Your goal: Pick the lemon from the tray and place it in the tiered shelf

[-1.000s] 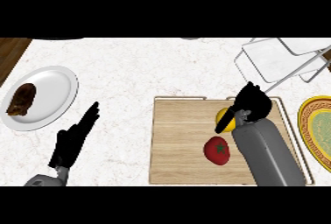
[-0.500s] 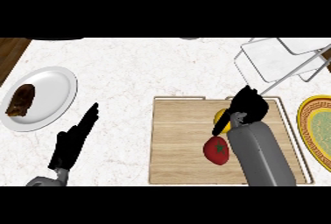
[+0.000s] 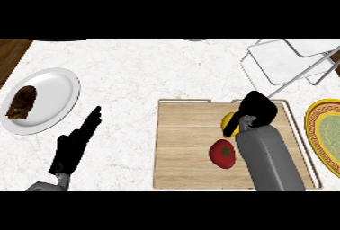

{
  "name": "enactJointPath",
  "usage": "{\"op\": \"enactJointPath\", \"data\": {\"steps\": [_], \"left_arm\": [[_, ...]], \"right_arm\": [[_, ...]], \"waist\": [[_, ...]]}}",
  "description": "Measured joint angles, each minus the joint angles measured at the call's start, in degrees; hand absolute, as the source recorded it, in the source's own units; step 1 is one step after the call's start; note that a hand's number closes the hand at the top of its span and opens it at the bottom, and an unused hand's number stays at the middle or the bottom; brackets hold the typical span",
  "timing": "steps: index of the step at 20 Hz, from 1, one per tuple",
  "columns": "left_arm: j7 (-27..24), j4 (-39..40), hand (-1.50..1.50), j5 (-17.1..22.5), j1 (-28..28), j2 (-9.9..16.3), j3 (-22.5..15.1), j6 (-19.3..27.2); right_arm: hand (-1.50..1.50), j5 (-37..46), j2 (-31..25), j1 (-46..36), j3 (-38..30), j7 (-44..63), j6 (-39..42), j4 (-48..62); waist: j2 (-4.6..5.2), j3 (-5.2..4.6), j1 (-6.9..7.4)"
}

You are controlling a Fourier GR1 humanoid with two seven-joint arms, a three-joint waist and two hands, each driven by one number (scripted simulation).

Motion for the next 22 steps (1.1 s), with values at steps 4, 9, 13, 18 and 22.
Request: {"op": "enactJointPath", "data": {"steps": [4,9,13,18,22], "left_arm": [[-0.4,0.2,0.0,-0.2,-0.1,-0.1,0.6,-0.6],[0.2,0.0,0.0,-0.7,-0.1,-0.4,0.7,-0.9],[0.2,-0.8,0.0,-0.5,1.3,-0.1,1.4,-1.0],[0.2,-1.5,0.0,-0.3,2.6,-0.1,2.3,0.0],[-0.3,-1.7,0.0,-0.3,2.9,-0.1,2.6,-0.1]], "right_arm": [[1.5,1.5,-0.1,-0.3,-0.3,-1.5,0.5,0.1],[1.5,5.4,0.1,-0.6,0.0,-2.1,0.3,0.4],[1.5,0.0,-9.0,2.8,-1.9,-17.1,4.6,-3.4],[1.5,-8.5,-22.0,7.7,-4.3,-40.7,8.3,-6.3],[1.5,-15.5,-33.3,10.8,-11.6,-58.0,9.0,-6.1]], "waist": [[-0.02,-0.04,-0.02],[0.06,0.0,0.08],[0.05,0.27,-0.72],[0.35,0.89,-2.87],[0.63,0.91,-2.97]]}}
